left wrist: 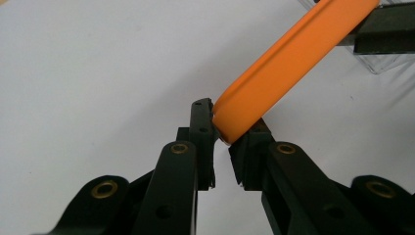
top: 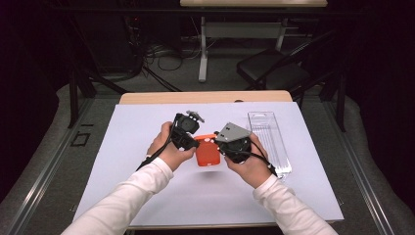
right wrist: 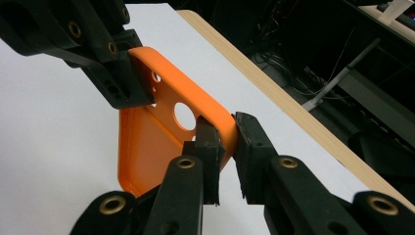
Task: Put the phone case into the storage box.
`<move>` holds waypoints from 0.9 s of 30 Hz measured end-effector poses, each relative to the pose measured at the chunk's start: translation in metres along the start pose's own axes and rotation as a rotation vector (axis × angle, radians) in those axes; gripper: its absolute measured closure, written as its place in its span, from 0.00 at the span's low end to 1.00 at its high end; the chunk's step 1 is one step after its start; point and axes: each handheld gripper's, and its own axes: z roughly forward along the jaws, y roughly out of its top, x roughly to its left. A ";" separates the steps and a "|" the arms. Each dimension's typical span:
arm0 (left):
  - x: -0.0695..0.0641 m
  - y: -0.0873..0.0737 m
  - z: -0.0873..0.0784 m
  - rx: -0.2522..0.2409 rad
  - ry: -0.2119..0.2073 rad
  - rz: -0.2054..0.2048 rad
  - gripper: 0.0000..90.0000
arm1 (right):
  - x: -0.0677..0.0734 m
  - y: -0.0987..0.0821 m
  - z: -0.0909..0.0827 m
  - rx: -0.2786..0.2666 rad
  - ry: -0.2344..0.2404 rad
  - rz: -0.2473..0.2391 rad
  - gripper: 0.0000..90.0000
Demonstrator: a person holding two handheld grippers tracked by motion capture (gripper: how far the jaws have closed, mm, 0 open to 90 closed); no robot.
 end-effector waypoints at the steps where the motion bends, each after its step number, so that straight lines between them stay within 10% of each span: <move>1: 0.000 0.000 0.000 -0.001 -0.004 -0.001 0.89 | 0.000 0.000 0.000 -0.001 -0.003 0.000 0.90; 27: 0.004 -0.002 -0.002 -0.036 -0.066 -0.002 0.76 | -0.004 -0.004 -0.002 -0.045 -0.037 0.001 0.91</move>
